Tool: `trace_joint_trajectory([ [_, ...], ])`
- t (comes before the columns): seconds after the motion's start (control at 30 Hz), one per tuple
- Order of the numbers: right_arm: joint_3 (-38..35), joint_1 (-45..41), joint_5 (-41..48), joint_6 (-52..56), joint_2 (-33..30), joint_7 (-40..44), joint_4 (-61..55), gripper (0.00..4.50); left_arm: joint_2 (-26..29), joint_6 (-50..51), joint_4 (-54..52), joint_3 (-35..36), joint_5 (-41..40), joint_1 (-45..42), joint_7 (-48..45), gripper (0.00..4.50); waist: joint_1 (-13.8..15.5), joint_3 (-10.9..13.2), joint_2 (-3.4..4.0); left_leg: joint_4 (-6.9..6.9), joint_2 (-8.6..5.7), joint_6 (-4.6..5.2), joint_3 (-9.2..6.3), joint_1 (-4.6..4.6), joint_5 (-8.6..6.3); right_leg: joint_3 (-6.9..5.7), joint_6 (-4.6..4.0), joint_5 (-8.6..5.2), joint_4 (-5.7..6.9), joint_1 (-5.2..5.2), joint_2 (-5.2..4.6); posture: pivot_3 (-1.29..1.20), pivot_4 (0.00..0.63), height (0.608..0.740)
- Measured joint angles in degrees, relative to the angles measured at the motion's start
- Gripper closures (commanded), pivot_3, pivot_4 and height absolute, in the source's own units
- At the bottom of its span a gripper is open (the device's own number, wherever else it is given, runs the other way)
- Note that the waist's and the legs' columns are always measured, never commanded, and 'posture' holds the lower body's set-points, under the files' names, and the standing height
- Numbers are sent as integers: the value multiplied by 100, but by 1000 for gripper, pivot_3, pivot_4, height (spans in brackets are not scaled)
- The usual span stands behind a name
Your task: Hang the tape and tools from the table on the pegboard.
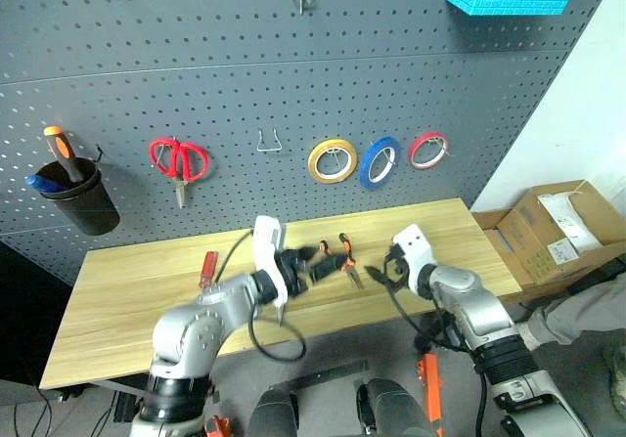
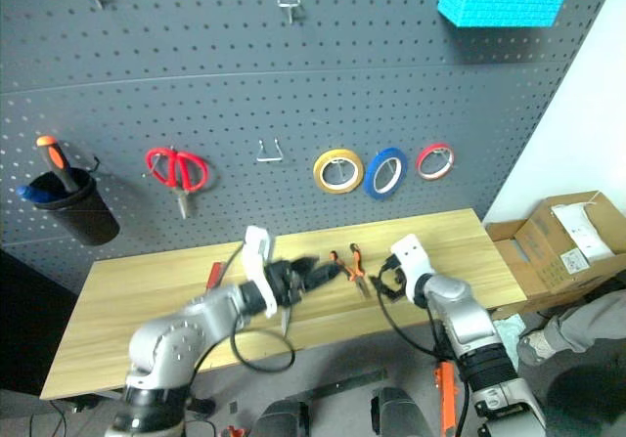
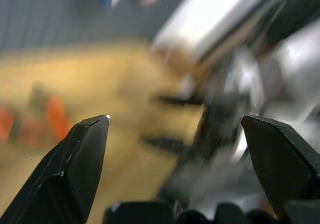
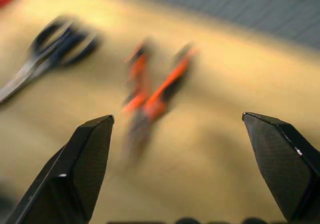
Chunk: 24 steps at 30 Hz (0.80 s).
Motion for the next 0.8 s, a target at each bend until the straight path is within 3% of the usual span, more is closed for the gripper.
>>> trace_joint_trajectory([
  [0.23,34,-1228,-25,518,470,-321,1126,33,-427,-413,133,317,475,143,658,0,120,219,6,16,-12,0,-26,-18,0,16,-2,1,-21,-8,9,168,235,740],
  [0.43,4,-1719,-193,168,509,-479,2475,33,-474,-236,-65,429,438,-70,852,0,185,338,6,2,-19,13,14,-37,-8,49,18,-7,-30,-15,7,184,261,740],
  [0.53,-11,-1985,-238,28,525,-543,2899,33,-435,-120,-188,453,417,-109,900,0,195,386,-1,-8,-13,34,8,-58,-39,42,67,-25,-23,-34,9,197,268,740],
  [0.8,-12,-2365,-393,-258,753,-530,3641,33,-356,30,-336,604,412,-116,906,0,203,464,4,-27,-11,39,-19,-68,-70,21,79,-52,-26,-43,9,209,282,740],
])
